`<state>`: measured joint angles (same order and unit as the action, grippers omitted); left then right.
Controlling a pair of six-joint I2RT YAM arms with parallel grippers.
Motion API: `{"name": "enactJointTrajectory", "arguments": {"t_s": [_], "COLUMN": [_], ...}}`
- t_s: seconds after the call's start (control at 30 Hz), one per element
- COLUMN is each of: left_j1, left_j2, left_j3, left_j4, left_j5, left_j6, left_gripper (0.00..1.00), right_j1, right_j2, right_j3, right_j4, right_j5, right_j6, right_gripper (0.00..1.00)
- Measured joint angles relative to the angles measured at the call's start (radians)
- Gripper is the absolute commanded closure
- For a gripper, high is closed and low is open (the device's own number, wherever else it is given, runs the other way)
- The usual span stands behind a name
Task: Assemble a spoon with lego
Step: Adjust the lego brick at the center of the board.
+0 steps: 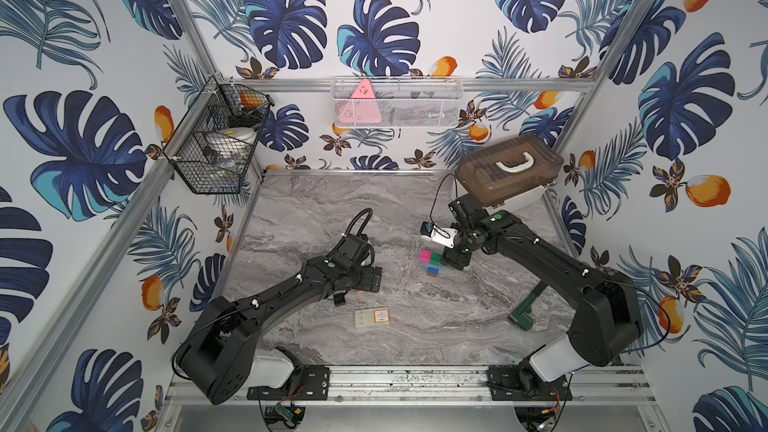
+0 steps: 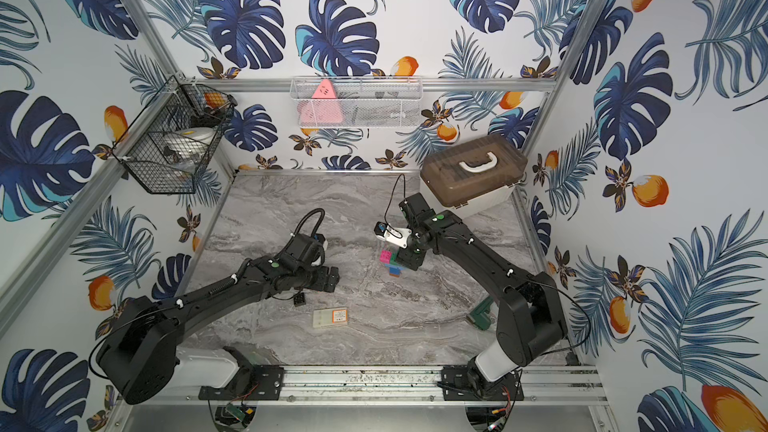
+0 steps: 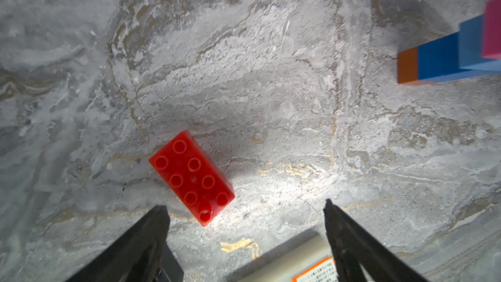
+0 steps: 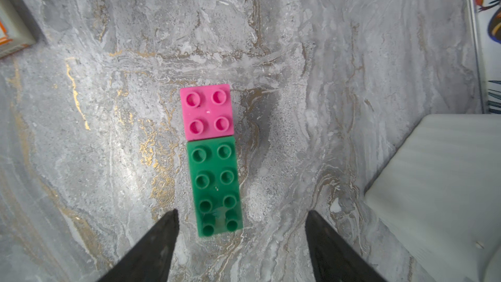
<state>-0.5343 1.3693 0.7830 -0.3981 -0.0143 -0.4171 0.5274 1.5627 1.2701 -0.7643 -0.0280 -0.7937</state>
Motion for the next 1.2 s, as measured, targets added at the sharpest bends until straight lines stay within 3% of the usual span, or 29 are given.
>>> {"name": "enactJointTrajectory", "arguments": {"t_s": [0.17, 0.6, 0.77, 0.97, 1.2], "left_j1": [0.013, 0.014, 0.02, 0.047, 0.051], "left_j2": [0.053, 0.159, 0.062, -0.084, -0.202], "left_j3": [-0.006, 0.019, 0.066, 0.15, 0.246], "left_j4": [-0.017, 0.156, 0.07, -0.123, -0.312], "left_j5": [0.005, 0.224, 0.146, 0.029, -0.054], "left_j6": [-0.026, -0.052, -0.043, -0.016, 0.01], "left_gripper": [0.05, 0.07, 0.06, 0.06, 0.05], "right_j1": [-0.004, -0.006, -0.006, 0.019, 0.211], "right_j2": [-0.003, -0.012, 0.002, 0.114, 0.346], "right_j3": [0.023, 0.067, 0.126, 0.308, 0.509], "right_j4": [0.019, 0.038, 0.044, -0.003, -0.105], "right_j5": [0.024, 0.056, 0.048, 0.037, 0.056], "right_j6": [0.008, 0.052, 0.137, 0.341, 0.491], "right_gripper": [0.21, 0.2, 0.2, 0.21, 0.26]}}
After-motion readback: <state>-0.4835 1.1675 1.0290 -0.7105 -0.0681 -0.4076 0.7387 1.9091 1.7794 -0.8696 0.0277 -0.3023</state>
